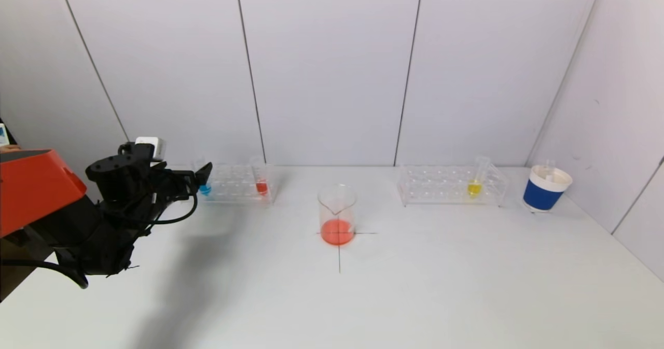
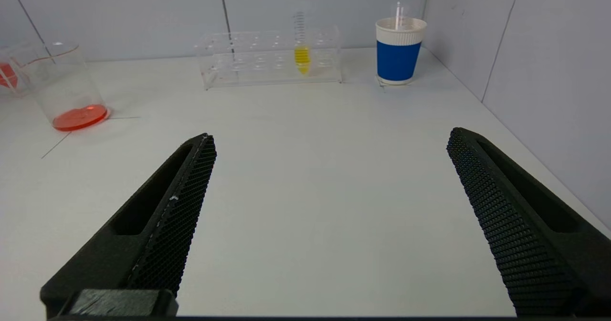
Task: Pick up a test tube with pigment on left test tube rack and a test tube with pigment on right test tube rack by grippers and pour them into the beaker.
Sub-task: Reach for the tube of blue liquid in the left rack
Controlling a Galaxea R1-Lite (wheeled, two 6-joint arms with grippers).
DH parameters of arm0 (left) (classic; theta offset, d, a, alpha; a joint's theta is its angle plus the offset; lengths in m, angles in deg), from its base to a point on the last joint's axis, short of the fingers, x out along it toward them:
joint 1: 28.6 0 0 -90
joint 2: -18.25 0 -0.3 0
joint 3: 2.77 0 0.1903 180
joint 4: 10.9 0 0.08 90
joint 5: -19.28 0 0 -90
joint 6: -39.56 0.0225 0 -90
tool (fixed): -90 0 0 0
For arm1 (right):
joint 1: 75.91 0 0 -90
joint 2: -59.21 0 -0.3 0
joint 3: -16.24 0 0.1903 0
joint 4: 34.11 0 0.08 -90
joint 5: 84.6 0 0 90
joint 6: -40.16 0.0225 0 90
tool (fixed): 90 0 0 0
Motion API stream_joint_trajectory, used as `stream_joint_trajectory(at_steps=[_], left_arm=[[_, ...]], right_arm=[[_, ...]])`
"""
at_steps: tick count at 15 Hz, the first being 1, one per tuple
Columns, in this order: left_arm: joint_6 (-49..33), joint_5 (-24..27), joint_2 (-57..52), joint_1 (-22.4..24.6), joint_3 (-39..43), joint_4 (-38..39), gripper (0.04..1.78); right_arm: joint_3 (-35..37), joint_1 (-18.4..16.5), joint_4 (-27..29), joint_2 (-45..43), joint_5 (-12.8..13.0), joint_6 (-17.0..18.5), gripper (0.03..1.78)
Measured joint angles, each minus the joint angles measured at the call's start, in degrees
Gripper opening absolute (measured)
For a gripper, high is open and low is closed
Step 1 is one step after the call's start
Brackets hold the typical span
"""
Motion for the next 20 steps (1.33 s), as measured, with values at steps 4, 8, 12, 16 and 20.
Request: stream_joint_trajectory(at_steps=[4,8,12,16,20], left_arm=[[0.0,0.13,0.89,0.0,-1.24,0.02,1.76],[-0.07,1.38,1.99,0.02,-2.62,0.0,1.76],[-0.22,5.18,3.01,0.55,-3.12,0.13,1.76],[-0.29,12.2,3.4,3.36,-4.22,-0.13,1.76],[-0.29,15.76,4.56,5.53,-6.21,-0.24,1.76]], right_arm=[[0.0,-0.02,0.0,0.0,-0.07,-0.02,1.76],[0.0,-0.02,-0.02,0.0,0.0,-0.02,1.76],[0.0,0.0,-0.02,0.0,0.0,-0.02,1.76],[0.0,-0.02,0.0,0.0,0.0,-0.02,1.76],[0.0,0.0,0.0,0.0,0.0,0.0,1.76]])
